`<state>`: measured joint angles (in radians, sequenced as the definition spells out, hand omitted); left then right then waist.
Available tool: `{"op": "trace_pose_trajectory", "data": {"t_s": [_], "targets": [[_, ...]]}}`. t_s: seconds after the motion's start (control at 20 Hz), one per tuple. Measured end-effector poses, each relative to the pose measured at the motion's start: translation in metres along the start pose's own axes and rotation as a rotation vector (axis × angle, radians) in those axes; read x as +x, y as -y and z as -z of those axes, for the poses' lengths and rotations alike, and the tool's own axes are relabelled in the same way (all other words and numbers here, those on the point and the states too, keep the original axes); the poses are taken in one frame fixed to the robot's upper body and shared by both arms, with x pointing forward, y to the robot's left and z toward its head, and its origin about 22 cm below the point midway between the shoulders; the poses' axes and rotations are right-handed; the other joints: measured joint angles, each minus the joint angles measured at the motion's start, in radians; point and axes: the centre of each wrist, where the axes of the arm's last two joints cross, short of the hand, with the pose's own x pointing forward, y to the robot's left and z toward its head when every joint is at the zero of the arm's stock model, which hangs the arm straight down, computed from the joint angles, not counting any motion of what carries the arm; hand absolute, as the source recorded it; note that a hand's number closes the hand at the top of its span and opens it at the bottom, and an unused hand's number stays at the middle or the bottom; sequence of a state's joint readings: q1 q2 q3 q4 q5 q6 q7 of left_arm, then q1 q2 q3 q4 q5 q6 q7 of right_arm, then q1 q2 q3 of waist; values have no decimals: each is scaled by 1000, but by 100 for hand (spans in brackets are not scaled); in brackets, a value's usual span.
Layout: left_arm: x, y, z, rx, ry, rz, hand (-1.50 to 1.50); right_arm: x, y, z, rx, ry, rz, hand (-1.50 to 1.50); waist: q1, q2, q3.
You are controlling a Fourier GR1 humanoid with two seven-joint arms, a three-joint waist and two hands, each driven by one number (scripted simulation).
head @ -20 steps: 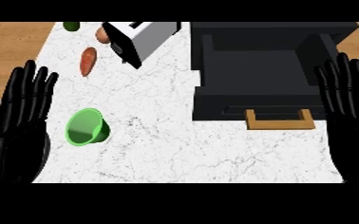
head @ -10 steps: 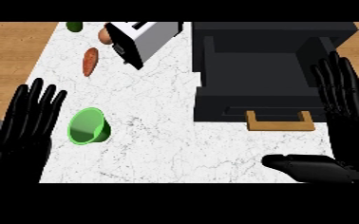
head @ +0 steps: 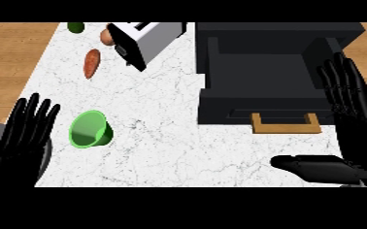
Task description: Pick up the cup, place it into the drawer and close the drawer
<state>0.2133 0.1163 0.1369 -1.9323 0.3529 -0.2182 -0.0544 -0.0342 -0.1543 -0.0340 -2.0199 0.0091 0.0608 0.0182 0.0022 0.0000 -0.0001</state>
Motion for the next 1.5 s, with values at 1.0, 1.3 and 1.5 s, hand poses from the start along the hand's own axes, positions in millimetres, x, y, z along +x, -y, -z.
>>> {"op": "trace_pose_trajectory", "data": {"t_s": [1.0,1.3,1.5], "targets": [[-113,-76,-18,203,-159,171,-150,1,6,2,16,7,-3,-150,-5,1,0],[-143,-99,-26,222,-165,156,-150,-11,11,3,17,5,2,-150,-5,1,-1],[-162,-104,-31,230,-150,154,-150,-7,7,0,22,6,-1,-150,-7,1,0]]}}
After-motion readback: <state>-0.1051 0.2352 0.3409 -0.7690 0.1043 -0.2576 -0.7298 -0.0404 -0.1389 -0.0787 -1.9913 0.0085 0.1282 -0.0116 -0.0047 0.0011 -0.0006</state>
